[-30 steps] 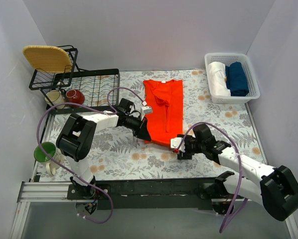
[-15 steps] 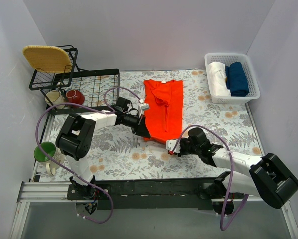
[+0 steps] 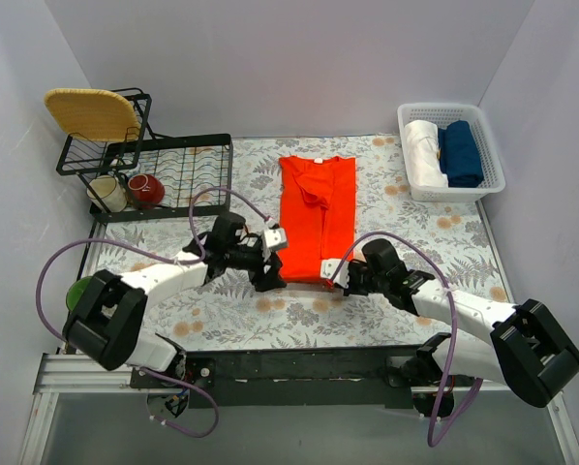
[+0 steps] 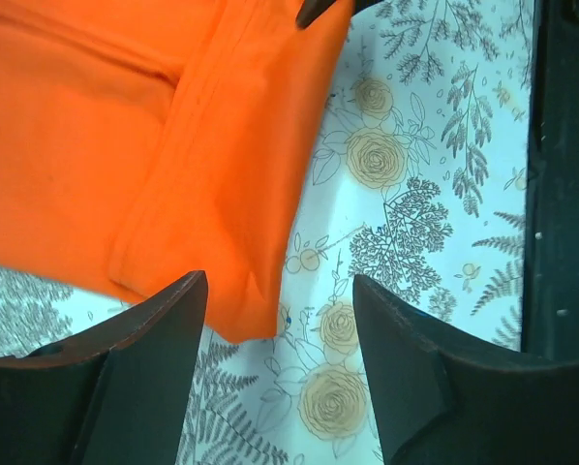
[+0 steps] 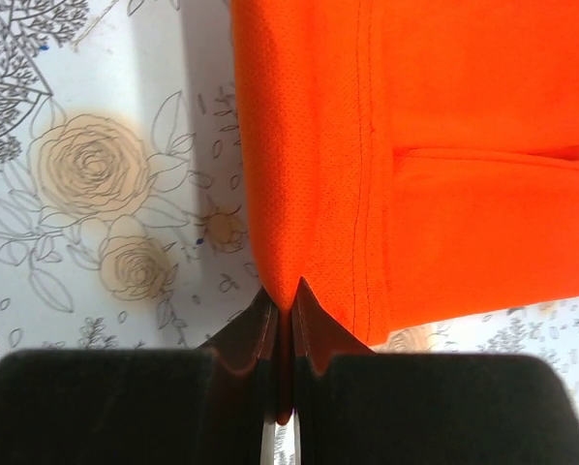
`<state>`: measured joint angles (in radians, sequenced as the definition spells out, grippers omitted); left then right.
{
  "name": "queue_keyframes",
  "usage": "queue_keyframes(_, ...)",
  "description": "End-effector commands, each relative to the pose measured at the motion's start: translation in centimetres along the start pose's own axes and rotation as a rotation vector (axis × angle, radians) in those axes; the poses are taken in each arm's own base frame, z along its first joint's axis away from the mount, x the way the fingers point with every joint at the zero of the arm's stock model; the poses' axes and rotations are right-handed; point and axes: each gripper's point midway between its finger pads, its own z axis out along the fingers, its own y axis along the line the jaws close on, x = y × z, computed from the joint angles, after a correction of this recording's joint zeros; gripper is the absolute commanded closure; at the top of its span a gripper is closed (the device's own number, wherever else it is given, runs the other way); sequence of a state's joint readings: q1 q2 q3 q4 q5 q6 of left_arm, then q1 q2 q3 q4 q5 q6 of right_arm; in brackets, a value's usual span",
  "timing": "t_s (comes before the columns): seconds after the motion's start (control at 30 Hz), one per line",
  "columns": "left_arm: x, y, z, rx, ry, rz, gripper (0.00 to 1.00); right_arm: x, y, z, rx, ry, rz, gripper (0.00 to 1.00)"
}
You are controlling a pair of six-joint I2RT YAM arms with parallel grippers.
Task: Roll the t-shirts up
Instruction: Roll the T-shirt to the center of the board.
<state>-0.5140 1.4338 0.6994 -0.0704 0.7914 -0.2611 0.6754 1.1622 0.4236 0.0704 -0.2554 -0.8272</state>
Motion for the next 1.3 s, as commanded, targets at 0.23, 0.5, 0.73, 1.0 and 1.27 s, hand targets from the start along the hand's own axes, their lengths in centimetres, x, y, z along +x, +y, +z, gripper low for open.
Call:
queue_keyframes(0.23,-0.7,-1.9,3.1,-0.070,-0.050,0.522,0.39,-0.4,0.8,-0.5,-0.053,0.013,0.053,0.95)
queue_keyframes(0.5,1.1,0.4,4.1,-0.207,-0.007,0.671,0.44,-0.8,1.5,-0.8,-0.075,-0.011,0.065,0.95)
queue_keyframes(0.73,2.4,0.4,4.6,-0.170,0.033,0.673,0.63,0.1,2.7,-1.3,-0.094,-0.003,0.045,0.95)
queue_keyframes(1.0,3.0,-1.2,2.9,-0.054,0.230,0.487,1.00,0.8,3.5,-2.0,-0.159,0.011,0.077,0.93)
queue_keyframes(1.27,1.3,-5.4,1.6,0.158,0.281,0.243,1.00,-0.6,4.0,-4.0,-0.357,0.005,0.218,0.92)
